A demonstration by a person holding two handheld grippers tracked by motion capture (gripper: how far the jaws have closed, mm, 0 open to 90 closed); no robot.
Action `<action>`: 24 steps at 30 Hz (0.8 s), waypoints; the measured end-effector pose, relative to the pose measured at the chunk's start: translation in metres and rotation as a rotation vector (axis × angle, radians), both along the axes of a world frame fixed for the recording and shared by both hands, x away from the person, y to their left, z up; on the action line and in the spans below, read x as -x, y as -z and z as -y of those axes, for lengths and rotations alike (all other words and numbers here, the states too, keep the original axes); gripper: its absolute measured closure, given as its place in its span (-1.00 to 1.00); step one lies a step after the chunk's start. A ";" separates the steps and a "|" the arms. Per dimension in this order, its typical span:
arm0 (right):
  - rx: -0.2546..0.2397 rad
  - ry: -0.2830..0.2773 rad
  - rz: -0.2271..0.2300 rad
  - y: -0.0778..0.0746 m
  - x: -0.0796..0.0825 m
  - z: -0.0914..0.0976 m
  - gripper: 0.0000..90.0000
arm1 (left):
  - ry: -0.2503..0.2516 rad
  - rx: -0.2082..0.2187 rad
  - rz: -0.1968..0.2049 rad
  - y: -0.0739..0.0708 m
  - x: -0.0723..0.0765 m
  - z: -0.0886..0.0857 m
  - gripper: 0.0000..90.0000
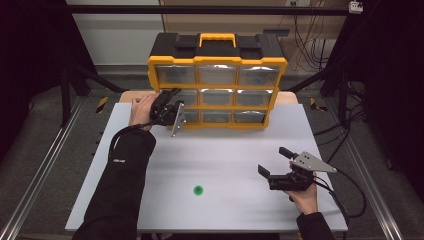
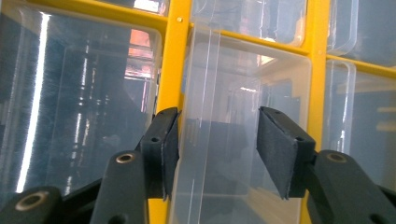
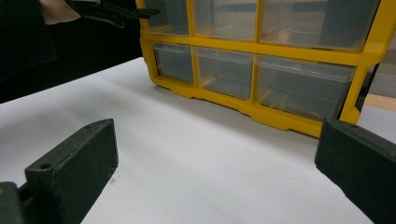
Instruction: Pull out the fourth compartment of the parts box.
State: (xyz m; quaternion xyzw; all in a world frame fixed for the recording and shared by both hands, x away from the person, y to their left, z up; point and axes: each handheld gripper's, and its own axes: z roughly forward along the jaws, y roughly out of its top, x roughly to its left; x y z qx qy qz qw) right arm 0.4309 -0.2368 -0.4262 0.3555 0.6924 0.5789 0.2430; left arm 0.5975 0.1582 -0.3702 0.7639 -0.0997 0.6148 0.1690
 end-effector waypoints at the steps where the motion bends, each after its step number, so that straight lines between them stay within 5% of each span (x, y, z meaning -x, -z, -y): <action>1: 0.001 0.000 -0.001 0.000 0.000 0.000 -1.00 | -0.001 -0.003 0.008 0.000 0.000 0.000 0.13; 9: 0.002 -0.002 0.002 0.000 0.000 0.000 -1.00 | -0.003 -0.042 0.086 0.005 0.001 0.000 0.36; 17: 0.001 -0.001 0.000 0.000 0.000 0.000 -1.00 | 0.004 -0.036 0.126 0.007 0.001 0.000 0.50; 19: 0.001 0.000 -0.002 0.000 0.000 0.000 -1.00 | -0.009 -0.075 0.149 0.007 0.002 -0.001 0.52; 24: 0.001 0.001 -0.001 -0.001 0.001 0.001 -1.00 | -0.012 -0.079 0.169 0.007 0.002 -0.001 0.59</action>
